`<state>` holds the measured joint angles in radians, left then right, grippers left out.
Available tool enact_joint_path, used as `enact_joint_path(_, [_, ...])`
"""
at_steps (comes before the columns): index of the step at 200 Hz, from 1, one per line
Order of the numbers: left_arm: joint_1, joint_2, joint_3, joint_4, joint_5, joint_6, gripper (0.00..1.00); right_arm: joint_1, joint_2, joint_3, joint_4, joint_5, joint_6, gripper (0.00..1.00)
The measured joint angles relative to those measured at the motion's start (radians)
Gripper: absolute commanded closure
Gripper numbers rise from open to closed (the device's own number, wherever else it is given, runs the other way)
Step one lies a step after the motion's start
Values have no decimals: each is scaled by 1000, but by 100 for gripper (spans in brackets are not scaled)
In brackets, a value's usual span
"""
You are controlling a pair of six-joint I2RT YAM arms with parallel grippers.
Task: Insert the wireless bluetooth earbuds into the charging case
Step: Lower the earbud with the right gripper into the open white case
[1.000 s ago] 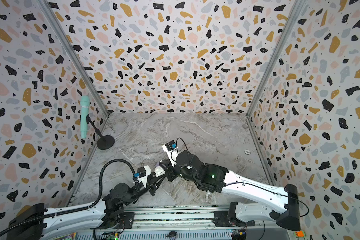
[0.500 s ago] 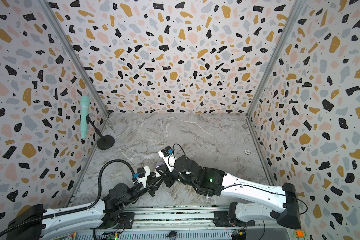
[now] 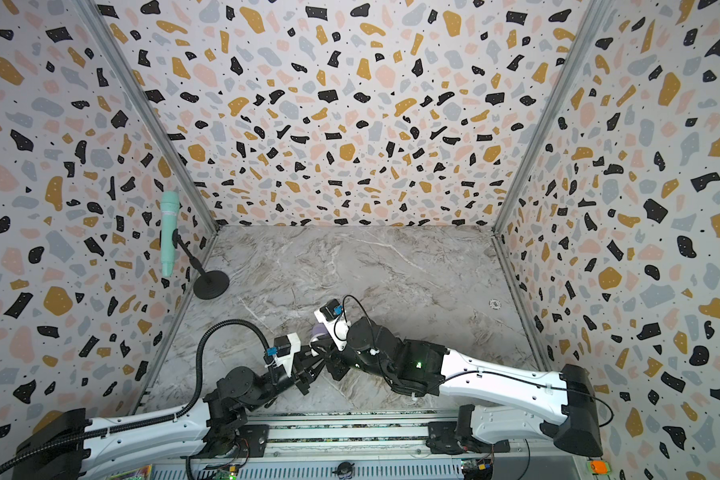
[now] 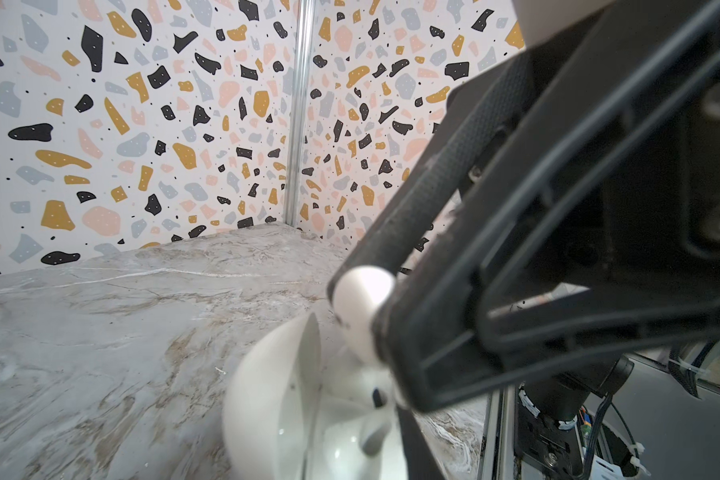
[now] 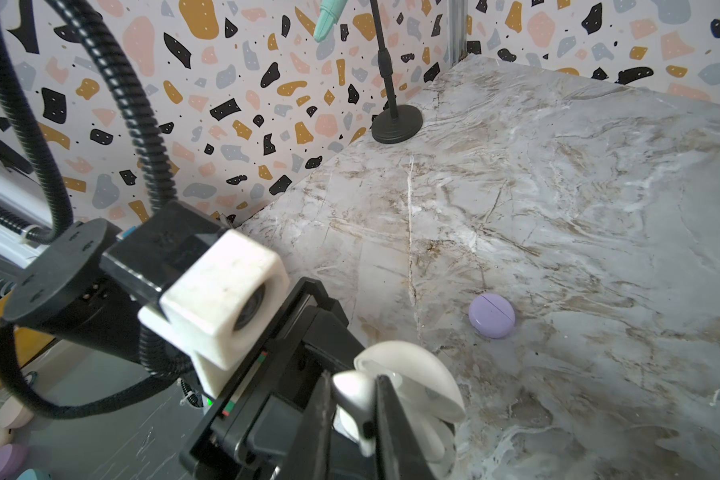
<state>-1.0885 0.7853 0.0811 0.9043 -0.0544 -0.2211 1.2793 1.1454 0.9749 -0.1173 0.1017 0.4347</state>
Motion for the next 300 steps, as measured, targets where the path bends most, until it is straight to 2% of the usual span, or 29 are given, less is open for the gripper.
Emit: enact_joint_path(300, [0,0,0,5,38,-3,100,4,-11,-62,50,4,-10,84])
